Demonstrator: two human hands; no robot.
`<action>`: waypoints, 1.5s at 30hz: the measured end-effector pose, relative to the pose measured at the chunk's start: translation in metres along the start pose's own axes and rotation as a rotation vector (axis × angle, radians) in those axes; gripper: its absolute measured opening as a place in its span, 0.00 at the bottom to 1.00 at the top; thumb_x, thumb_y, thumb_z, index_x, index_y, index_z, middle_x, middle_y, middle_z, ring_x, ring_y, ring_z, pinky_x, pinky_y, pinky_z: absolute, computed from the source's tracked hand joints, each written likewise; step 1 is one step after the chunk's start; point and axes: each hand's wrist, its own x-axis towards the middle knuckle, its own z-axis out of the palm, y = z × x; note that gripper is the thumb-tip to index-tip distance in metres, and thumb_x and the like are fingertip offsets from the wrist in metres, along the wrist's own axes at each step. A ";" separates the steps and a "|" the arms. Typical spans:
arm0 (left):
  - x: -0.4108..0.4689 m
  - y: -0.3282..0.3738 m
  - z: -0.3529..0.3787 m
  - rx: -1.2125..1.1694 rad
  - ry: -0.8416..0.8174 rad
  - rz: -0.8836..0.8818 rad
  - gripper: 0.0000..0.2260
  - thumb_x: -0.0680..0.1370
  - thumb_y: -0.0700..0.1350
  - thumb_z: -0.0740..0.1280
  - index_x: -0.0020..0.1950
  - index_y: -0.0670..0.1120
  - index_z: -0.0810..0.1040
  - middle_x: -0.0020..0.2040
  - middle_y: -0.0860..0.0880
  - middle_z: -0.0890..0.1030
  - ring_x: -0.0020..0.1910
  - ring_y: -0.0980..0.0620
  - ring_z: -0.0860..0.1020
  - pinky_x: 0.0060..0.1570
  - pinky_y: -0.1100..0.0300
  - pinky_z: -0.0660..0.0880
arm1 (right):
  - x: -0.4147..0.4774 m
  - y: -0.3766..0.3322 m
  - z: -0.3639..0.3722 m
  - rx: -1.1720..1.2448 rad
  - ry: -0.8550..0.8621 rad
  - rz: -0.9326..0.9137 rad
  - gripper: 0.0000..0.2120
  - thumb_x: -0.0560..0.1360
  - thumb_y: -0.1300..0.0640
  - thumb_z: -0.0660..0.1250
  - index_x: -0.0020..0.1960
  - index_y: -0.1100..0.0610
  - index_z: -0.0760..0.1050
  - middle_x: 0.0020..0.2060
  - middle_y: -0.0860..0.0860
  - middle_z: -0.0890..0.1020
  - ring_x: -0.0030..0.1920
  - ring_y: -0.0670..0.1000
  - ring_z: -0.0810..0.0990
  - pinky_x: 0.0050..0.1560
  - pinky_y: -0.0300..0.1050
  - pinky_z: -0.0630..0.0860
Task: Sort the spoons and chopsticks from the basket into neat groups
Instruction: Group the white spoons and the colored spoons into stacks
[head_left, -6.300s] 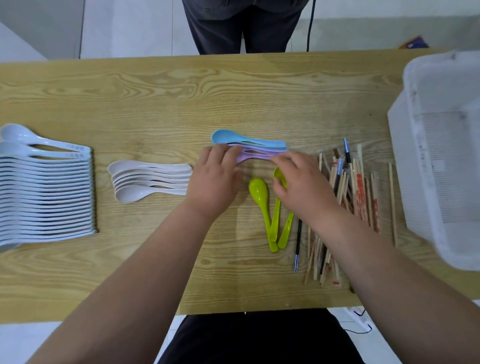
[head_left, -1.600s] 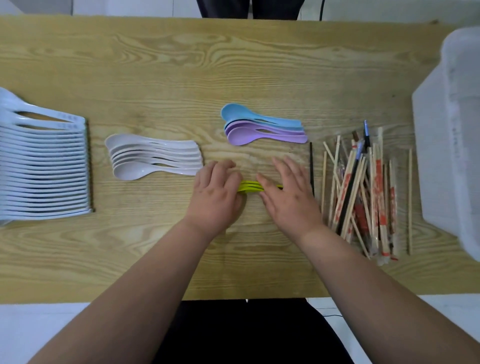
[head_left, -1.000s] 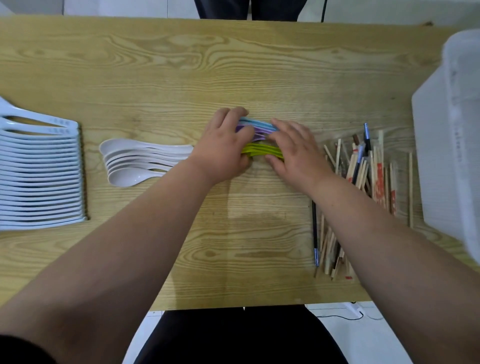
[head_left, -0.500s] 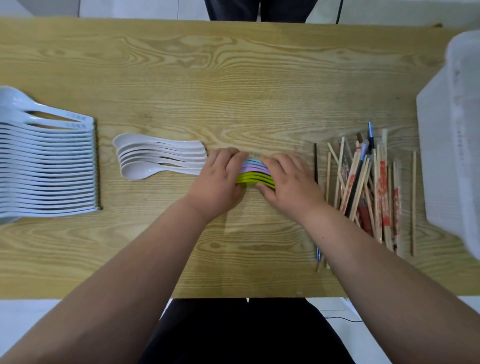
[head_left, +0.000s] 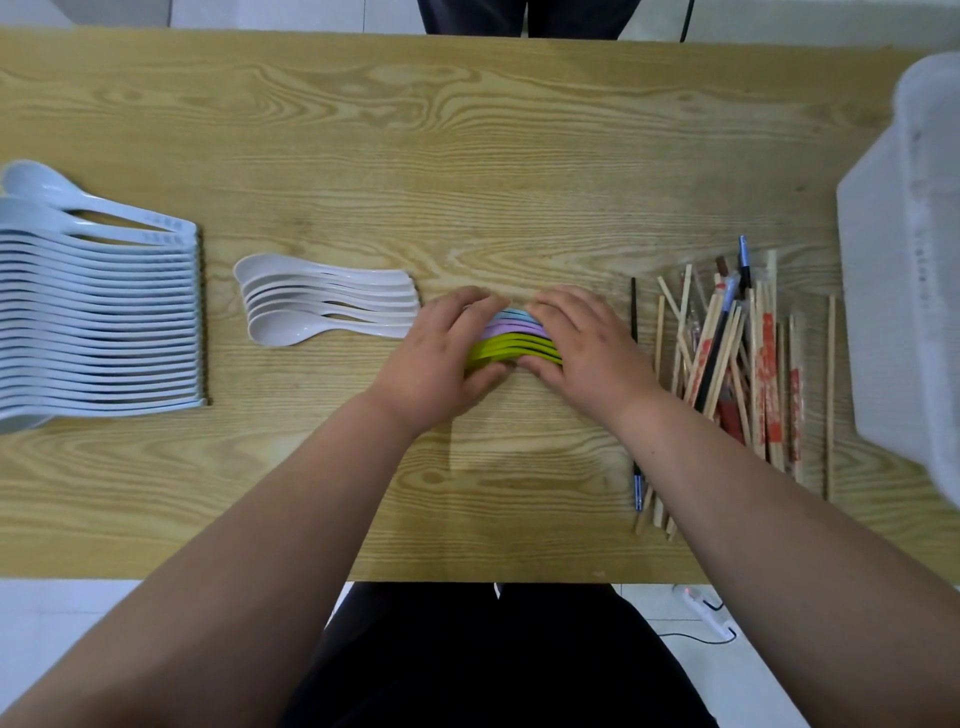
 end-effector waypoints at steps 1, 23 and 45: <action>-0.001 0.000 -0.001 -0.067 0.017 -0.028 0.25 0.76 0.45 0.74 0.71 0.38 0.74 0.67 0.39 0.75 0.67 0.39 0.73 0.69 0.47 0.69 | -0.001 0.000 0.001 -0.006 0.007 0.001 0.30 0.77 0.44 0.70 0.70 0.63 0.74 0.68 0.59 0.76 0.71 0.63 0.71 0.73 0.59 0.66; 0.005 0.005 -0.007 -0.098 -0.008 -0.180 0.30 0.71 0.36 0.74 0.73 0.38 0.71 0.67 0.40 0.75 0.69 0.40 0.72 0.67 0.60 0.63 | -0.002 0.000 0.006 0.038 0.098 0.015 0.31 0.75 0.39 0.69 0.68 0.62 0.75 0.61 0.58 0.78 0.66 0.61 0.73 0.71 0.54 0.66; 0.025 0.002 0.001 0.305 -0.047 0.018 0.27 0.78 0.48 0.66 0.71 0.33 0.71 0.66 0.35 0.76 0.64 0.36 0.74 0.70 0.46 0.67 | 0.018 0.010 0.006 -0.061 -0.031 -0.029 0.34 0.80 0.38 0.56 0.77 0.59 0.64 0.77 0.55 0.66 0.79 0.56 0.59 0.79 0.56 0.54</action>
